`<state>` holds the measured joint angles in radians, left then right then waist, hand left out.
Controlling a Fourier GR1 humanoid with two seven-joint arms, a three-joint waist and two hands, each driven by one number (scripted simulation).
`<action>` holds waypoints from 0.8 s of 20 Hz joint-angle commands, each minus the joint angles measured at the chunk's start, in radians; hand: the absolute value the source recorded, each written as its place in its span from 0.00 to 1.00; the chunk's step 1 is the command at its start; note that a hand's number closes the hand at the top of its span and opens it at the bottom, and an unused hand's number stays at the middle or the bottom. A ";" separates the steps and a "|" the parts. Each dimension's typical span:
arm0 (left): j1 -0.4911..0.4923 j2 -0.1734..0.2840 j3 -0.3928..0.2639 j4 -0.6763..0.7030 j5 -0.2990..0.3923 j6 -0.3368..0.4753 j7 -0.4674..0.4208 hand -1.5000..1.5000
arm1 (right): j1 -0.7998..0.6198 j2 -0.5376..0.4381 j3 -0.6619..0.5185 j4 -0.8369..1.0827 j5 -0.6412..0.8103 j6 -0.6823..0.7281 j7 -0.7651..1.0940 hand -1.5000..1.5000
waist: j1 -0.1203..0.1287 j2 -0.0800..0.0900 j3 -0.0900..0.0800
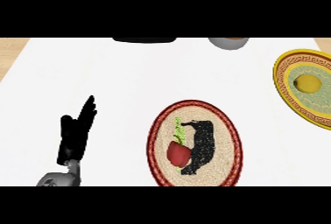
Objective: Pick the lemon from the placemat and place it in the plate
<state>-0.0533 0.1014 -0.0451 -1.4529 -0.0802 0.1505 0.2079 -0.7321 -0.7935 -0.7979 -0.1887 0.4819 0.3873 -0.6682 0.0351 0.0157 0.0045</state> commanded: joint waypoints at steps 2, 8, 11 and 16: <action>0.005 0.018 0.024 0.004 0.024 -0.029 -0.009 0.50 | 0.043 -0.008 0.021 -0.009 -0.002 0.026 -0.056 0.00 | 0.000 -0.001 0.000; 0.053 0.059 0.041 -0.068 0.046 -0.067 0.024 0.50 | 0.032 0.031 0.029 0.000 -0.005 -0.095 -0.011 0.00 | 0.011 -0.001 0.000; 0.050 0.017 0.006 -0.066 0.020 -0.043 0.013 0.50 | 0.035 0.061 0.052 -0.005 0.009 -0.165 0.001 0.00 | 0.006 -0.002 0.000; -0.040 -0.015 0.016 0.050 -0.008 -0.002 -0.018 0.50 | 0.041 0.000 0.053 0.008 0.004 -0.129 0.015 0.00 | -0.001 0.003 0.000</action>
<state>-0.0604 0.1113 -0.0239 -1.4599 -0.0703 0.1277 0.2182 -0.6981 -0.7742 -0.7496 -0.1869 0.4865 0.2628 -0.6597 0.0378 0.0163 0.0045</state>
